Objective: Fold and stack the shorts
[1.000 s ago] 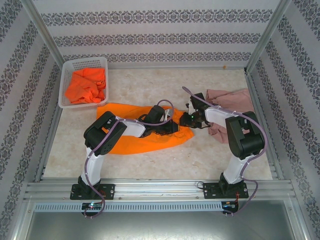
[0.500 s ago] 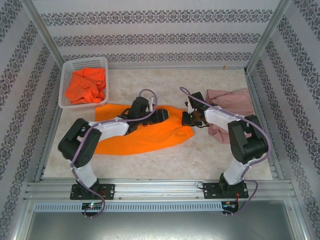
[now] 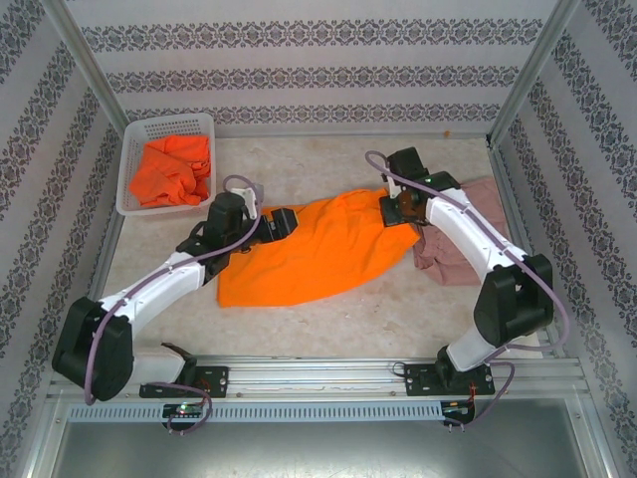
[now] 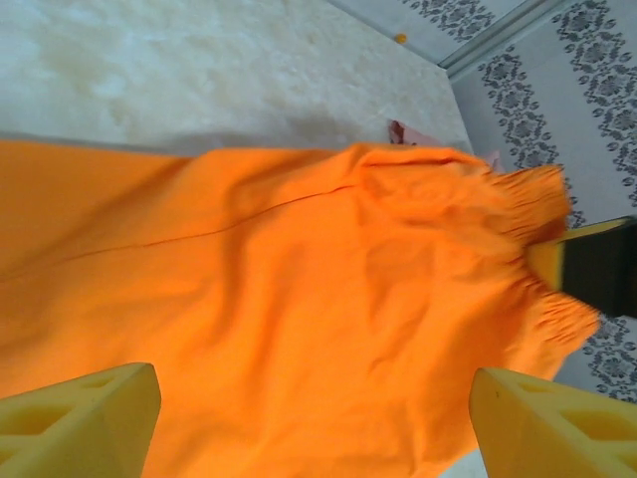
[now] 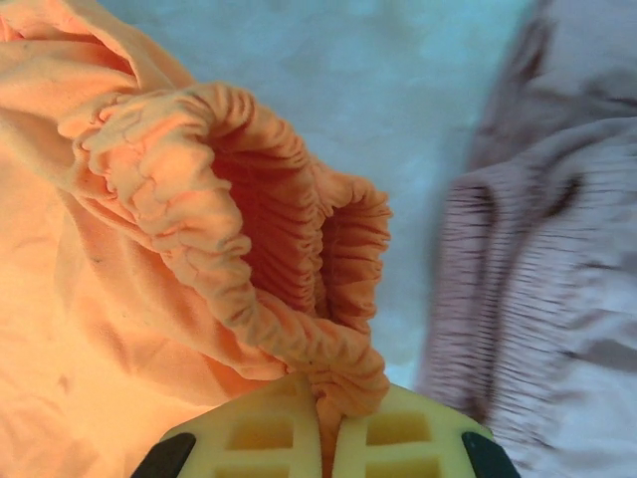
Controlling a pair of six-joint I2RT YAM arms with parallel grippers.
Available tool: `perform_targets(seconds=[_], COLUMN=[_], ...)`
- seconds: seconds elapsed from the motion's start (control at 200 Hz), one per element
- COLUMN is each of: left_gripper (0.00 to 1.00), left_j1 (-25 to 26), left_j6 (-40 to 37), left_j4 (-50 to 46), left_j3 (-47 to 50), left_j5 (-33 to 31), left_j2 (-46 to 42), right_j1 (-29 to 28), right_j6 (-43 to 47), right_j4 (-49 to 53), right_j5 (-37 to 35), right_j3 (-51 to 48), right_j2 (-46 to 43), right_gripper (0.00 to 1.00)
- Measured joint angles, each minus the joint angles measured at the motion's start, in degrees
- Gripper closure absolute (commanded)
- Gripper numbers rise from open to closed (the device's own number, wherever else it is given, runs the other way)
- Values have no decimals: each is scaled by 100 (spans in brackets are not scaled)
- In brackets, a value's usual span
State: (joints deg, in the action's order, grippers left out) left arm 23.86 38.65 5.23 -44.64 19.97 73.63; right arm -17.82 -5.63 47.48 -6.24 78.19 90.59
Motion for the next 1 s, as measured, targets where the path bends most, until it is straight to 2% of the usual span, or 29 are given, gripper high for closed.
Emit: perform_targets(seconds=[0.315,0.45,0.56,0.684,0.789,0.884,1.004], left_gripper=[16,19,33,56,70,80,85], left_j1=[-35,-35,-35,-35,-35,-35,-20], left_j6=[-118,-114,-70,-4,42,42,85], left_j4=[-188,-164,-46,166,280,332,433], left_j3=[343,345,345,345,337,293,199], left_j5=[-76,-50,33,197,284,354,431], left_j2=[-177,-28,280,682,1027,1394,1888], right_j1=[125,122,105,-20,-168,-282,-420], right_j6=[984,1211,1268,1248,1126,879,487], right_j4=[1231,1596,1954,2332,2629,2916,3362], right_j5=[-1624,-2153,-2426,-2616,-2649,-2647,-2643], right_j3=[1274,1899,2446,2964,3357,3742,4306], right_j2=[87,420,833,1220,1471,1670,1969], right_gripper=[100,100,100,100,100,100,100])
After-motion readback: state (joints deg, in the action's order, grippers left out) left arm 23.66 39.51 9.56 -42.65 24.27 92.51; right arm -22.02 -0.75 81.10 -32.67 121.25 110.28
